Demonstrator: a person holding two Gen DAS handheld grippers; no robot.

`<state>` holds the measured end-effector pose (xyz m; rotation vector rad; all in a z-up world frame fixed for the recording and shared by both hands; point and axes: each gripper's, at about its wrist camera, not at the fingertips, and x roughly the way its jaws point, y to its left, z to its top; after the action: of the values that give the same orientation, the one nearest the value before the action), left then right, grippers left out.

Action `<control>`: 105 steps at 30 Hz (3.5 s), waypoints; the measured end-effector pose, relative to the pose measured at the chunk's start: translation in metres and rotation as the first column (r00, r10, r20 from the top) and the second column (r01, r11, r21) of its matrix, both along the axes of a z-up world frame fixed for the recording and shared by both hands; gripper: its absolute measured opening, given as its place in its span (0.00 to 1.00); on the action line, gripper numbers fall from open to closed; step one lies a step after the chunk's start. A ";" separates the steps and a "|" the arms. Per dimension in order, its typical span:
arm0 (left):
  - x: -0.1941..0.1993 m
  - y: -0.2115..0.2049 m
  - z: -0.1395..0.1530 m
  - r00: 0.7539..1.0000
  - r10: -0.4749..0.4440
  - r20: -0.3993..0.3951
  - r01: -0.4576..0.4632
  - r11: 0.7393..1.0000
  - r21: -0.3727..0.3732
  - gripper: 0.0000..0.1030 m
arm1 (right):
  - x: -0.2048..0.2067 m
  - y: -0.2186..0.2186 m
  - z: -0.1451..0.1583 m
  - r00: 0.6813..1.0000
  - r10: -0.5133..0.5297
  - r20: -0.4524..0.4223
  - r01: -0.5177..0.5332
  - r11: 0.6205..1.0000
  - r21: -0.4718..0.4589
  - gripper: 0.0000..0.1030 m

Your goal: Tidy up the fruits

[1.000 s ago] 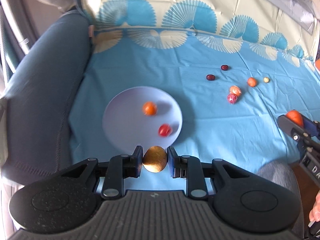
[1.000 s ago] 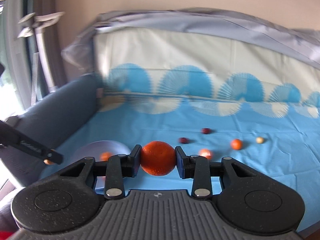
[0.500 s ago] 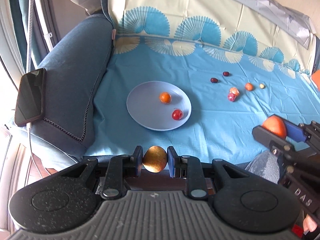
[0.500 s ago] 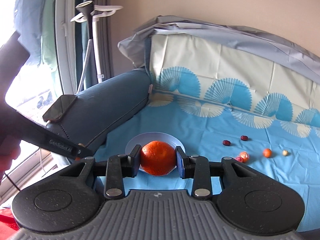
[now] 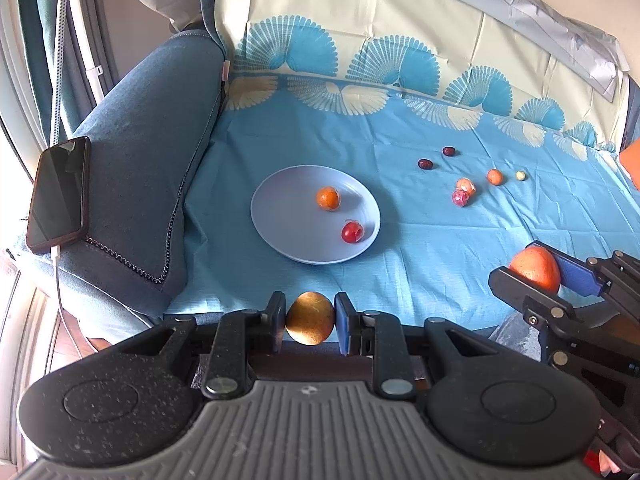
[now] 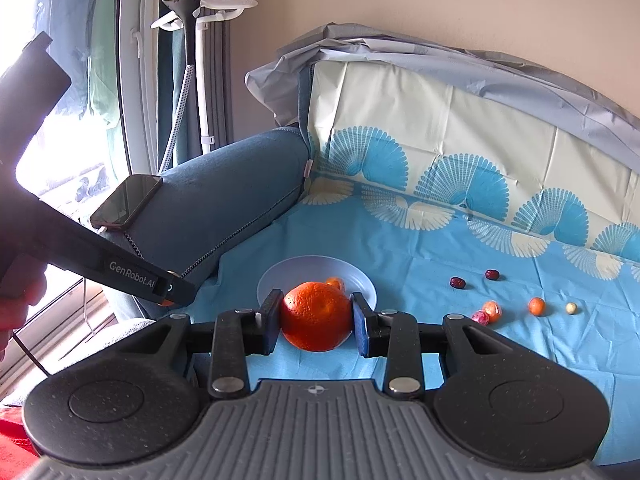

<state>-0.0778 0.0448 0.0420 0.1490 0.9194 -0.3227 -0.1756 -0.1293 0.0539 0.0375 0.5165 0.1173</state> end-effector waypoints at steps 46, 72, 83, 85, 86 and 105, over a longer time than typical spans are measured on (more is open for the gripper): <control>0.214 -0.043 -0.116 0.989 0.007 -0.144 0.001 0.998 0.059 0.27 | 0.213 0.011 -0.128 0.961 0.088 -0.261 -0.088 0.996 0.011 0.36; 0.093 0.016 -0.086 0.973 0.188 -0.133 -0.165 0.972 0.167 1.00 | 0.117 -0.010 -0.082 0.916 -0.015 -0.401 0.074 0.989 0.132 0.95; 0.021 0.005 -0.030 0.991 0.124 0.051 -0.130 0.984 0.118 1.00 | 0.041 0.007 -0.024 0.985 -0.039 -0.169 0.051 0.996 0.070 0.99; 0.012 0.005 -0.023 0.990 0.125 0.070 -0.132 0.985 0.114 1.00 | 0.029 0.010 -0.018 0.989 -0.030 -0.143 0.037 0.998 0.047 0.99; 0.007 0.005 -0.020 0.989 0.123 0.079 -0.132 0.985 0.111 1.00 | 0.024 0.012 -0.015 0.991 -0.026 -0.130 0.032 0.999 0.039 0.99; -0.037 0.010 0.010 0.977 0.117 0.177 -0.137 0.985 0.103 1.00 | -0.024 0.018 0.014 0.998 -0.059 -0.014 0.059 0.998 0.004 0.99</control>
<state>-0.1145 0.0552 0.0517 0.2189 0.7742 -0.1355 -0.1998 -0.1112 0.0679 0.0578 0.5286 0.0606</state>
